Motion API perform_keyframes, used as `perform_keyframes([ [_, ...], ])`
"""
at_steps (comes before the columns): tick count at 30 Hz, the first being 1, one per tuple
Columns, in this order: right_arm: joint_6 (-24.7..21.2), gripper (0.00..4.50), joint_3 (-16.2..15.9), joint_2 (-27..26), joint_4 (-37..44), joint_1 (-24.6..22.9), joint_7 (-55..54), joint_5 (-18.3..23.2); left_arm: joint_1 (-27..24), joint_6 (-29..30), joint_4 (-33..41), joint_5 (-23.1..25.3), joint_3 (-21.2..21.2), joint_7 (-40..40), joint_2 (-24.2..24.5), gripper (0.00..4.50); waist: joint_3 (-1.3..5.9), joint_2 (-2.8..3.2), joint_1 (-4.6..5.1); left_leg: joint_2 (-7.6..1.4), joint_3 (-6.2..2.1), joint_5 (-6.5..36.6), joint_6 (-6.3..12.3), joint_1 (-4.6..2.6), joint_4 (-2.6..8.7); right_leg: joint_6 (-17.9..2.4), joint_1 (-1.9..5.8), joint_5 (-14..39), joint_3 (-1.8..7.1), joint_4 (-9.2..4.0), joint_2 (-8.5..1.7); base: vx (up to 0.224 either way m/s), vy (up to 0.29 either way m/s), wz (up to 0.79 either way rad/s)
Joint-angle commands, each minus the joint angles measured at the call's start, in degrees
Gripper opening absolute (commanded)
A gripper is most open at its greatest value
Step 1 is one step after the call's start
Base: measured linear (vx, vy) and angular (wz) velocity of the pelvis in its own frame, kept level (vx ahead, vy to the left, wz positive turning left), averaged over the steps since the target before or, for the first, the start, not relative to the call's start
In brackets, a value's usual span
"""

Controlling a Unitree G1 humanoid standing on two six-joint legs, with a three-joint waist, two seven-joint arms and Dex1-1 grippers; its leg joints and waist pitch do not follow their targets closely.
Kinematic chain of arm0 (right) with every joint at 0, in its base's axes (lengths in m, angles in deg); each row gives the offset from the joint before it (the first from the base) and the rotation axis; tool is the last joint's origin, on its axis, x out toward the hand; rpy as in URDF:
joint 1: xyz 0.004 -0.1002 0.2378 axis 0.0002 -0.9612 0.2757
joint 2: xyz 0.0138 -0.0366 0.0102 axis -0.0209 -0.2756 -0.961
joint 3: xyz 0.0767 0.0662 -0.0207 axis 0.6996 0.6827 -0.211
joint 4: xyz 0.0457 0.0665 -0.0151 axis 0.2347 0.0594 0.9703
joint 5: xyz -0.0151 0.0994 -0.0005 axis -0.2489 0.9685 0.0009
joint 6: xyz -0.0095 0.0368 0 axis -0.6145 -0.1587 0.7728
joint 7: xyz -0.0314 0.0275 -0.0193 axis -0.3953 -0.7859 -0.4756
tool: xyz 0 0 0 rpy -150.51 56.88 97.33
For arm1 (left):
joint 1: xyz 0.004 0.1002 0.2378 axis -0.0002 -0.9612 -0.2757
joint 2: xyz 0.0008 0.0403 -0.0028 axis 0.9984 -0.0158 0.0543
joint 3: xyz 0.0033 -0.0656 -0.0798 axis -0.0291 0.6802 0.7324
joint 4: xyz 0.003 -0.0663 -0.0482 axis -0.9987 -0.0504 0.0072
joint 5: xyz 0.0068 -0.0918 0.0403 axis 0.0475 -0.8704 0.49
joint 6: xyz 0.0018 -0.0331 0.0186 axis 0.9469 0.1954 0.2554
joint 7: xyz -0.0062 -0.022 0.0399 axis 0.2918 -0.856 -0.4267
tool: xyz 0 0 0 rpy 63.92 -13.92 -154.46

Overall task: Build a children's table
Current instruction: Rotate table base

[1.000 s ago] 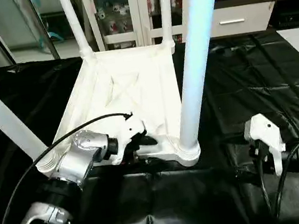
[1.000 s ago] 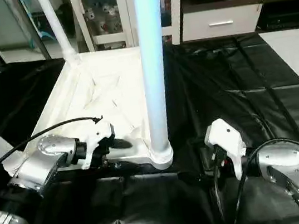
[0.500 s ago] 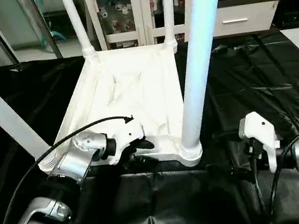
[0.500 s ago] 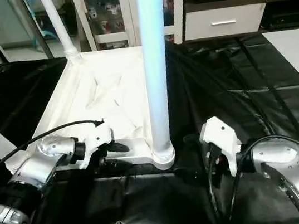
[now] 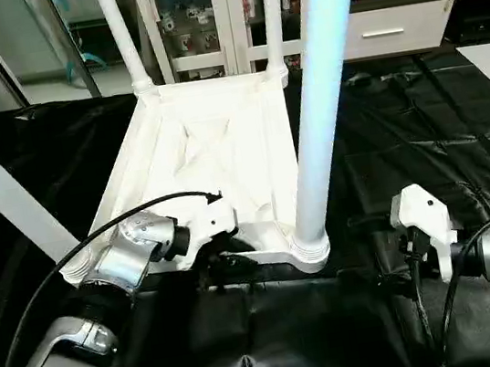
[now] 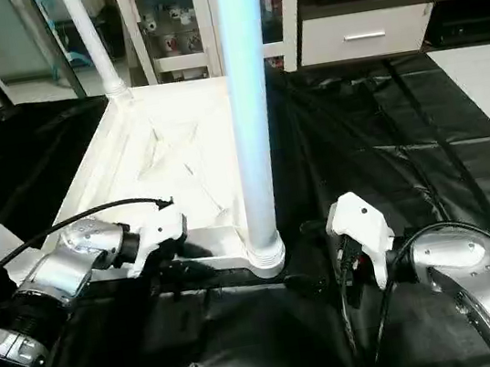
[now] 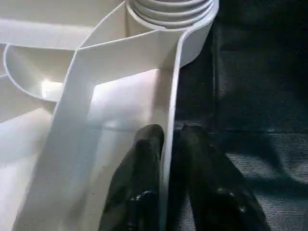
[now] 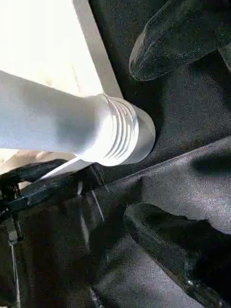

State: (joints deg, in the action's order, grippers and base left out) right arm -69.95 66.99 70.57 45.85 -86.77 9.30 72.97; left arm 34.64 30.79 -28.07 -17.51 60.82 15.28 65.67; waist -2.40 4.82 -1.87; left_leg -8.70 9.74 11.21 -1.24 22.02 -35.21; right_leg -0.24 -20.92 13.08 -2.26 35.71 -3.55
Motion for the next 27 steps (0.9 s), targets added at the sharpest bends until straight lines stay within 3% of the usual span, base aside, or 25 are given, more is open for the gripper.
perform_keyframes([
  [1, 0.66, 4.5, -0.45, -0.15, -0.01, 0.98, 0.04, -0.47, 0.37, -0.18, -0.98, 1.25, -0.34, 0.29, 0.58, 0.57, 3.07, -0.93, 0.04, -4.78, -1.91, 11.93, 3.94, -1.21, 4.55, -16.04, 2.05, 4.17, 2.78, -4.6, -5.58, 0.0, 0.0, 0.0],
  [2, 0.7, 4.5, -0.51, -0.16, 0.04, 0.96, 0.04, -0.5, 0.31, -0.29, -1.1, 1.36, -0.38, 0.39, 0.61, 0.5, 3.04, -0.89, 0.09, -4.77, -1.9, 11.65, 4.09, -1.14, 4.55, -15.88, 2.03, 4.37, 2.76, -4.6, -5.53, 0.0, 0.0, 0.0],
  [3, 0.79, 4.5, -0.55, -0.28, -0.2, 1.2, -0.05, -0.61, 0.2, -0.31, -1.11, 1.22, -0.27, 0.51, 0.53, 0.5, 3.05, -1.27, 0.16, -4.72, -1.82, 11.49, 4.23, -1.12, 4.52, -15.8, 2.04, 4.5, 2.78, -4.69, -5.53, 0.0, 0.0, 0.0],
  [4, 0.93, 4.5, -0.49, -0.5, -0.51, 1.44, -0.25, -0.8, 0.05, -0.43, -1.09, 1.1, 0.18, 0.56, 0.25, 0.22, 3.04, -1.09, 0.13, -4.77, -1.88, 11.04, 4.35, -1.04, 4.55, -15.73, 2.05, 4.59, 2.76, -4.59, -5.59, 0.0, 0.0, 0.0],
  [8, 0.83, 4.5, 0.44, -2.32, -2.12, 2.39, -1.73, -0.2, -0.41, -0.02, -0.61, 0.16, 1.04, 0.65, -0.48, 0.09, 3.11, -1.31, 0.23, -4.72, -1.76, 10.16, 4.66, -1.02, 4.46, -15.82, 1.96, 4.41, 2.75, -4.58, -5.54, 0.0, 0.0, 0.0],
  [10, -0.05, 4.23, 0.95, -3.62, -2.64, 2.76, -2.43, 0.99, -1.04, -0.08, -0.1, -0.04, 0.89, 0.96, -0.54, 0.0, 3.13, -0.93, 0.27, -4.71, -1.8, 9.84, 4.81, -0.98, 4.42, -16.01, 1.93, 3.66, 2.73, -4.44, -5.58, 0.0, 0.0, 0.0],
  [13, -0.21, 4.13, 0.65, -4.3, -3.07, 2.78, -2.71, 1.16, -2.51, 0.3, 1.61, 0.03, 0.42, 1.39, -0.43, 0.0, 3.05, -1.07, 0.43, -4.78, -1.75, 10.73, 4.68, -1.06, 4.52, -15.9, 1.9, 4.4, 2.73, -4.59, -5.52, 0.0, 0.0, 0.0],
  [18, -1.11, 3.69, -0.04, -6.16, -4.51, 4.0, -4.43, 0.45, -4.86, 0.59, 4.24, -0.01, 0.22, 1.12, -0.62, 0.0, 3.06, -0.75, 0.54, -4.82, -1.66, 10.83, 4.04, -1.17, 4.61, -15.67, 1.74, 4.73, 2.72, -4.63, -5.32, 0.0, 0.0, 0.0],
  [23, -1.34, 3.23, -1.9, -6.55, -6.37, 5.78, -3.75, -0.51, -6.27, 0.05, 5.82, 0.15, 0.28, 0.28, -1.26, 0.0, 3.0, -0.87, 0.58, -4.73, -1.56, 11.38, 3.58, -1.14, 4.65, -15.13, 1.79, 6.15, 2.82, -4.77, -5.35, 0.0, 0.0, 0.0],
  [25, -1.58, 2.99, -2.84, -6.45, -7.06, 6.71, -2.62, -0.57, -6.66, 0.34, 7.1, 0.13, 0.41, -0.48, -1.5, 0.0, 3.1, -1.61, 0.54, -4.79, -1.47, 10.09, 4.16, -1.07, 4.59, -14.96, 1.8, 5.12, 2.78, -4.7, -5.32, 0.0, 0.0, 0.0],
  [27, -1.51, 2.84, -3.1, -6.43, -7.33, 6.94, -2.49, -0.8, -6.74, 0.46, 7.35, 0.21, 0.43, -0.58, -1.49, 0.0, 3.11, -1.27, 0.44, -4.75, -1.49, 9.56, 4.44, -1.01, 4.53, -14.93, 1.81, 4.98, 2.76, -4.61, -5.41, 0.0, 0.0, 0.0],
])
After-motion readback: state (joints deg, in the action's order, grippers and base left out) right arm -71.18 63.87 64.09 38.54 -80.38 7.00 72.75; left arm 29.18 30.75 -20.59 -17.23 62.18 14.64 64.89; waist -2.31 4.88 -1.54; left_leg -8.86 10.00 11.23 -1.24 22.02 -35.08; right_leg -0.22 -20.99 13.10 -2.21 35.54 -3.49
